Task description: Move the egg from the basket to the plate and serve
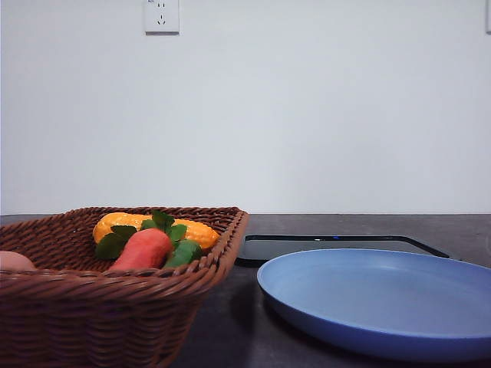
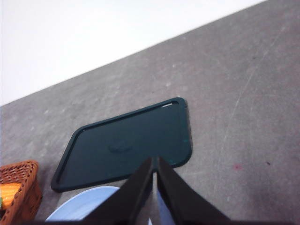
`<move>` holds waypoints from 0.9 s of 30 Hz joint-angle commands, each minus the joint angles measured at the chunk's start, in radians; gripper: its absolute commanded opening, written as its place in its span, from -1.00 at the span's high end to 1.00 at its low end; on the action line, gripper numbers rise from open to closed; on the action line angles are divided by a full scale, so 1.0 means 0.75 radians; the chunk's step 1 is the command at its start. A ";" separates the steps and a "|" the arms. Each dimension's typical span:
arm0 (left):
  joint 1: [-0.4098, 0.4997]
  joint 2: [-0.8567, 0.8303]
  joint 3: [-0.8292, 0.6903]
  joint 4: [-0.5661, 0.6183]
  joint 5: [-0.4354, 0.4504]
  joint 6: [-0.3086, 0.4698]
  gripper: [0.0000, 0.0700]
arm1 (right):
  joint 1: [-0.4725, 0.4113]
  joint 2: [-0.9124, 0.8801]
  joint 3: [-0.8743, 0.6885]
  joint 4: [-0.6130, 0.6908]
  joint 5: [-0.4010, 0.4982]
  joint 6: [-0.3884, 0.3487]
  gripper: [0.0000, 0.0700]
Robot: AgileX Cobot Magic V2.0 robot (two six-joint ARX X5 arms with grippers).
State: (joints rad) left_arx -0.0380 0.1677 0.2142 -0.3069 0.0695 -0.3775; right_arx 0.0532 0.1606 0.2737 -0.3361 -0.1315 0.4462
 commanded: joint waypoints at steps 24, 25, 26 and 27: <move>-0.132 0.917 0.687 -0.474 0.436 0.329 0.93 | 0.004 0.901 0.358 -0.332 -0.550 -0.203 0.73; -0.141 0.923 0.688 -0.470 0.436 0.329 0.86 | 0.004 0.929 0.358 -0.331 -0.545 -0.203 0.60; -0.148 0.926 0.688 -0.469 0.436 0.328 0.75 | 0.004 0.954 0.358 -0.332 -0.535 -0.203 0.51; -0.155 0.928 0.688 -0.468 0.436 0.328 0.63 | 0.004 0.981 0.358 -0.332 -0.521 -0.203 0.45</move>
State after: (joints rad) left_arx -0.1500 0.8566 0.7170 -0.6628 0.3920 -0.1478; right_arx 0.0532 0.8802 0.5285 -0.5884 -0.5271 0.3107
